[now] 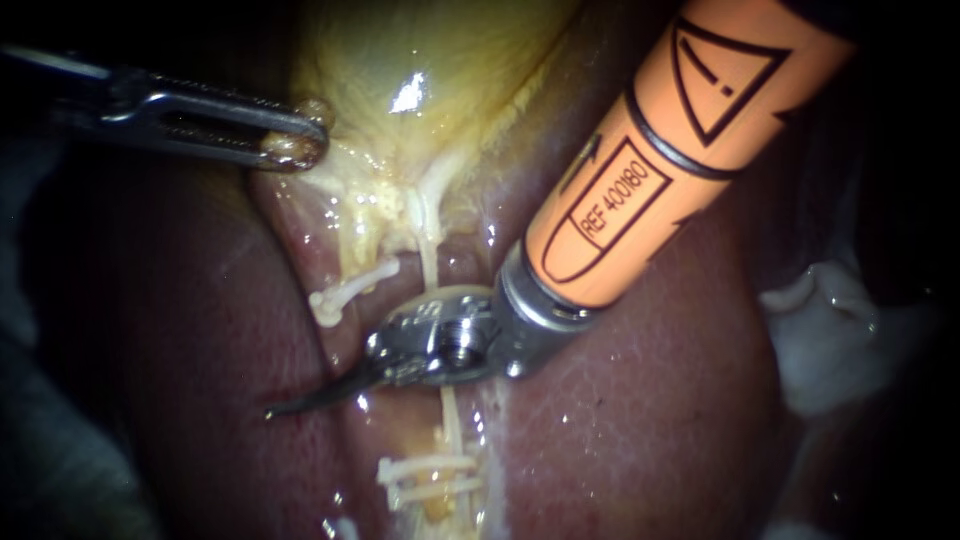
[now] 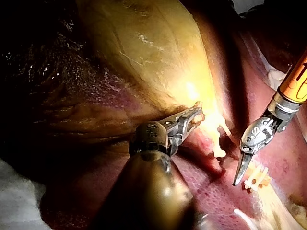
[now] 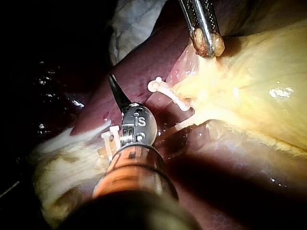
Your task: Go back from the cut left tube
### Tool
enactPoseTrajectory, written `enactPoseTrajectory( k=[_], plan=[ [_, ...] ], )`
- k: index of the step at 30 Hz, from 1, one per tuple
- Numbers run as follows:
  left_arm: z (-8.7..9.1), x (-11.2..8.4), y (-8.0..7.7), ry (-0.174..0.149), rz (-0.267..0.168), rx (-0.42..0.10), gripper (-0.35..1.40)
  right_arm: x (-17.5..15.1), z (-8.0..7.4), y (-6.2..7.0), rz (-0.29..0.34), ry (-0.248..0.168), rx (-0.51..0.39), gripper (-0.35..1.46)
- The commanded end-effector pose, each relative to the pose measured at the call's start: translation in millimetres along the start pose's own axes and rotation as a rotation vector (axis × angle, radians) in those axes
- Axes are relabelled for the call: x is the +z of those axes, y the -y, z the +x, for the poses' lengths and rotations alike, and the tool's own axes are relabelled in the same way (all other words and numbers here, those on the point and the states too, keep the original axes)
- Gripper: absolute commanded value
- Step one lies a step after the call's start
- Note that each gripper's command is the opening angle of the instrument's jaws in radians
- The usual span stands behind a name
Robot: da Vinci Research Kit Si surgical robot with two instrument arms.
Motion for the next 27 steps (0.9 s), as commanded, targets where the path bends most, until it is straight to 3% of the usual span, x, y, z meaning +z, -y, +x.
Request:
enactPoseTrajectory(
  k=[1,3,4,5,6,8,12,16,19,22,27],
  plan=[
    [0.0,0.0,0.0,0.000,0.000,0.000,-0.35,-0.1,0.0,0.1,0.002,-0.002,0.001,-0.35],
    [0.0,0.0,0.1,0.000,0.000,0.000,-0.35,-0.3,0.1,0.2,0.005,-0.008,0.002,-0.32],
    [0.0,0.0,0.1,0.000,0.000,0.000,-0.35,-0.4,0.2,0.2,-0.002,-0.017,0.002,0.36],
    [0.0,0.0,0.1,0.000,0.000,0.000,-0.35,-0.5,0.3,0.2,-0.014,-0.028,0.003,0.78],
    [0.0,0.0,0.1,0.000,0.000,0.000,-0.35,-0.6,0.4,0.2,-0.023,-0.045,0.003,1.03],
    [0.0,0.0,0.1,0.000,0.000,0.000,-0.35,-0.7,0.5,0.3,-0.035,-0.078,0.003,1.26],
    [0.0,0.0,0.2,0.001,-0.001,0.000,-0.35,-0.9,0.6,0.4,-0.055,-0.105,0.007,1.40],
    [0.0,0.0,0.3,0.001,-0.001,0.000,-0.35,-1.6,0.3,0.9,-0.071,-0.110,0.009,1.41],
    [0.0,0.0,0.3,0.001,-0.001,0.000,-0.35,-2.7,-0.1,2.0,-0.155,-0.144,0.026,1.43],
    [0.1,0.0,0.3,0.001,-0.001,0.000,-0.35,-4.4,-0.5,3.7,-0.271,-0.166,-0.050,1.43],
    [0.1,0.1,0.5,0.001,-0.001,0.001,-0.35,-8.5,-1.1,6.4,-0.416,-0.129,-0.178,1.43]
  ],
)
